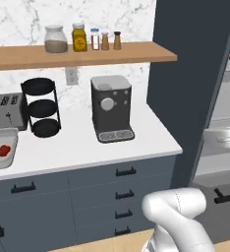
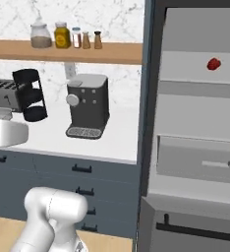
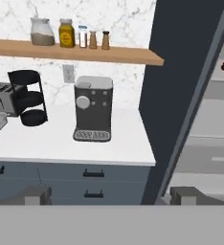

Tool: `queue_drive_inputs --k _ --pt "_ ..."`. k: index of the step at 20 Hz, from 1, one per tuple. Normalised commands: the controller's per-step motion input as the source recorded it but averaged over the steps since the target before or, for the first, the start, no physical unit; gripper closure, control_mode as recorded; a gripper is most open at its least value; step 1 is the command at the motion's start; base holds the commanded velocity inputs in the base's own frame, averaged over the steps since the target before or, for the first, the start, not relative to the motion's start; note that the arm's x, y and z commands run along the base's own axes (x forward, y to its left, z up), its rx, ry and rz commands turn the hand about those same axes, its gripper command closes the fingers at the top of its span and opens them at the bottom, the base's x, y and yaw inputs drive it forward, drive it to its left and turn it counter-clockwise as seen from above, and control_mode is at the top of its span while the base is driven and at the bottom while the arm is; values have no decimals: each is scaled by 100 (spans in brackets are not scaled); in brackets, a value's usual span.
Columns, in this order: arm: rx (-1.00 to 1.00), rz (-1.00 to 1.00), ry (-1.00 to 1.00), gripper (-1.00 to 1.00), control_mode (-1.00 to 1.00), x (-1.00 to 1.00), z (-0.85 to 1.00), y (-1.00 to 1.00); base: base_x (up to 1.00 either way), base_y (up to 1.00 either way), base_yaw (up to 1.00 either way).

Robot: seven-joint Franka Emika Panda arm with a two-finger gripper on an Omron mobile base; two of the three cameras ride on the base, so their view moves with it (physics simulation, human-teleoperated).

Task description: Place one bell pepper and one steak in each tupperware on the nearby counter, to pack two identical lunches.

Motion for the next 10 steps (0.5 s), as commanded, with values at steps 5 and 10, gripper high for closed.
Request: queue_drive_inputs --k 5,10 --pt "0 0 0 -100 100 0 0 0 -28 -74 0" --pt "0 0 0 -100 100 0 0 0 -21 -75 0"
